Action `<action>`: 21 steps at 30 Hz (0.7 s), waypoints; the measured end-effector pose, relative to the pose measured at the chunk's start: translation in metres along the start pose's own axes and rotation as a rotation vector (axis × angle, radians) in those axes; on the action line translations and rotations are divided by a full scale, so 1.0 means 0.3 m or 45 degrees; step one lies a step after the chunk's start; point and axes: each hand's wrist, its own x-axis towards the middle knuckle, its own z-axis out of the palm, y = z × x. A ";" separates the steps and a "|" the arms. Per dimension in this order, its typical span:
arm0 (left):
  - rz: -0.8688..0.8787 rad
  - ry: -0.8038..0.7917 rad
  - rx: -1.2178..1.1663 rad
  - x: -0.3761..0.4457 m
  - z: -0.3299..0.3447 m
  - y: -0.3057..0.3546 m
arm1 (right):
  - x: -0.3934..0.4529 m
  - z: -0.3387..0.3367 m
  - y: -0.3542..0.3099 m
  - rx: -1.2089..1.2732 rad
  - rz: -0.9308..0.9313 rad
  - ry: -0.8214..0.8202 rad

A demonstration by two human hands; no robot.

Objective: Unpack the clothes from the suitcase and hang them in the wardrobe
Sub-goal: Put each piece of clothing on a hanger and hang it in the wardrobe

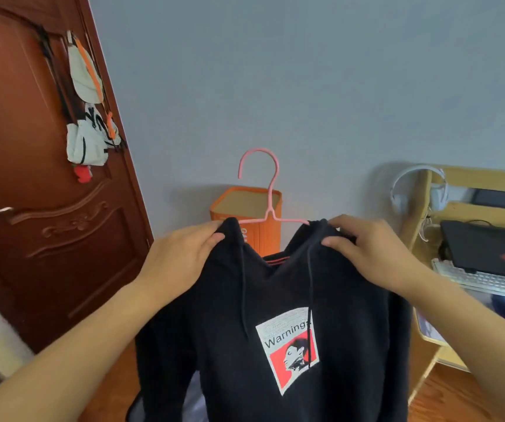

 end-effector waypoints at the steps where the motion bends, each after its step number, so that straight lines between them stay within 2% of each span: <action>1: 0.000 0.020 -0.027 -0.009 -0.003 -0.025 | -0.008 0.004 -0.007 0.056 -0.046 -0.035; 3: 0.017 0.054 -0.032 -0.040 -0.015 -0.077 | -0.019 0.012 -0.016 0.082 -0.191 -0.192; 6: 0.040 0.110 0.036 -0.081 -0.051 -0.139 | -0.006 0.073 -0.069 -0.144 -0.472 -0.509; 8: 0.001 0.160 0.071 -0.103 -0.099 -0.196 | 0.012 0.137 -0.124 -0.108 -0.555 -0.575; 11: -0.159 0.172 0.163 -0.151 -0.187 -0.317 | 0.066 0.216 -0.227 0.255 -0.470 -0.615; 14: -0.268 0.205 0.274 -0.226 -0.281 -0.448 | 0.136 0.308 -0.351 0.677 -0.281 -0.809; 15: -0.288 0.234 0.306 -0.254 -0.320 -0.490 | 0.162 0.344 -0.402 0.692 -0.318 -0.772; 18: -0.391 0.272 0.364 -0.340 -0.469 -0.618 | 0.264 0.467 -0.581 0.560 -0.547 -0.490; 21: -0.420 0.239 0.426 -0.411 -0.613 -0.718 | 0.381 0.585 -0.808 0.504 -0.727 -0.398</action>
